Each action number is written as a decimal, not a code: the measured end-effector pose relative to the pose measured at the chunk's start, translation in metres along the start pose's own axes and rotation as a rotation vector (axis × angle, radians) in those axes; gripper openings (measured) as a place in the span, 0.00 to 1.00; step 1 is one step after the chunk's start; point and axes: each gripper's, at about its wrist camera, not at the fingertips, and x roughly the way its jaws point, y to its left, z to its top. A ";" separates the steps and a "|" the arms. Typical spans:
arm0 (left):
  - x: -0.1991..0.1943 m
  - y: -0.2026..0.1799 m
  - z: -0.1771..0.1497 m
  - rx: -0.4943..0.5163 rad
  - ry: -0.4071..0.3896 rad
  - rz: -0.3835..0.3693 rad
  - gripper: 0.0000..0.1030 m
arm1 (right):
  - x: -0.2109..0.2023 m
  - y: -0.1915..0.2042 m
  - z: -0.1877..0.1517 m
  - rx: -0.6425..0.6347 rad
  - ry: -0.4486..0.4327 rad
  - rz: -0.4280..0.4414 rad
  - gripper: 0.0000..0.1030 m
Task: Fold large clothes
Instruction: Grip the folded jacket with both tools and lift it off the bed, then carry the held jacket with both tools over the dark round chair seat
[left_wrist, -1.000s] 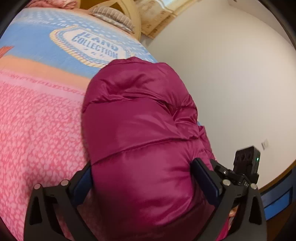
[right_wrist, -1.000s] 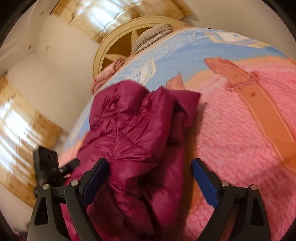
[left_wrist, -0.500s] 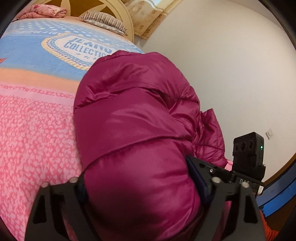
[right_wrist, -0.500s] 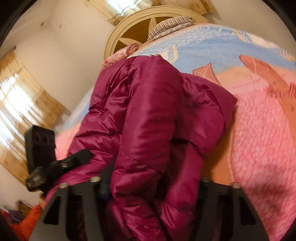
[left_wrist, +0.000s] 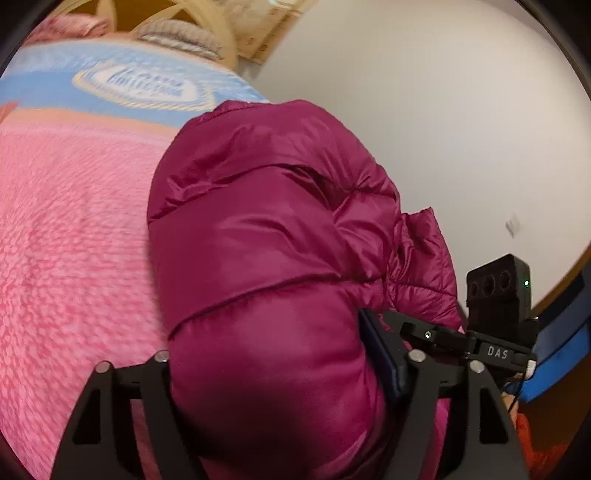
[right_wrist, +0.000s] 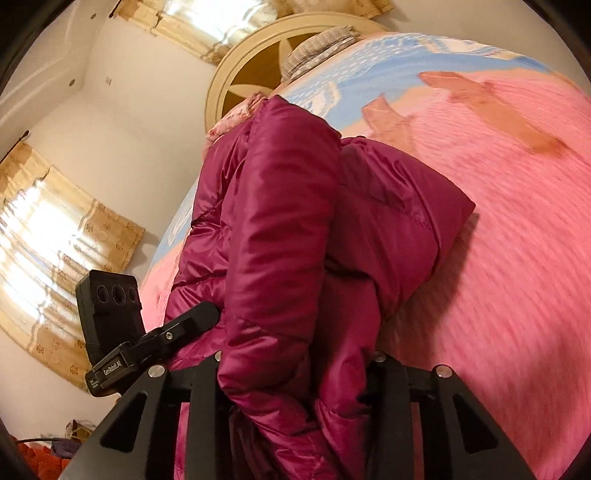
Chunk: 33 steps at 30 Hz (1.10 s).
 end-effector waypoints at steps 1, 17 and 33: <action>-0.001 -0.011 -0.001 0.018 0.000 -0.007 0.70 | -0.006 -0.002 -0.002 0.014 -0.011 0.002 0.33; 0.017 -0.107 -0.009 0.185 0.043 0.028 0.57 | -0.120 -0.042 -0.055 0.104 -0.186 0.014 0.31; 0.010 -0.172 -0.017 0.297 0.029 0.005 0.57 | -0.190 -0.027 -0.061 0.017 -0.304 -0.044 0.31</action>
